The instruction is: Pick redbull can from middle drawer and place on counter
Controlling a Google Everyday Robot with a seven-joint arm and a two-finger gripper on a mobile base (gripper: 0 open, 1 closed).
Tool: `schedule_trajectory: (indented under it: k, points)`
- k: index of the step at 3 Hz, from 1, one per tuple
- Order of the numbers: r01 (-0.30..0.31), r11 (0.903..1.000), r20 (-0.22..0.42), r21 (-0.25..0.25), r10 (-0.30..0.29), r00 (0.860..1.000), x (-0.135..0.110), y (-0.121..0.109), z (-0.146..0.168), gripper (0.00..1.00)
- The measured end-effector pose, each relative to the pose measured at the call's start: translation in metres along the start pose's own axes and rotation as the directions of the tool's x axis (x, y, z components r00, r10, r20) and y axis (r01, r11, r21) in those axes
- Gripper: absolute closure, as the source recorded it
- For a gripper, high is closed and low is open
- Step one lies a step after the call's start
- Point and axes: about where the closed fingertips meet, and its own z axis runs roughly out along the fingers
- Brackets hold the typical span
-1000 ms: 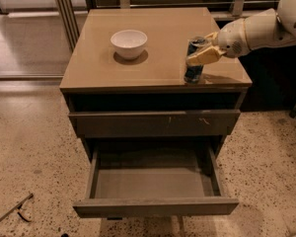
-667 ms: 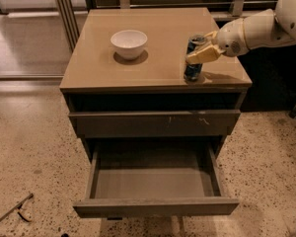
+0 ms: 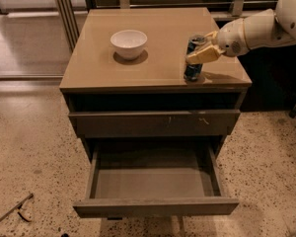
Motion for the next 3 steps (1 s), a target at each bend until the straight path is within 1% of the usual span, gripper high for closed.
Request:
schedule_trajectory:
  k: [2, 3]
  points:
    - [0.0, 1.0, 0.0, 0.0, 0.0, 1.0, 0.0, 0.0, 0.0001, 0.11]
    - [0.0, 1.0, 0.0, 0.0, 0.0, 1.0, 0.0, 0.0, 0.0001, 0.0]
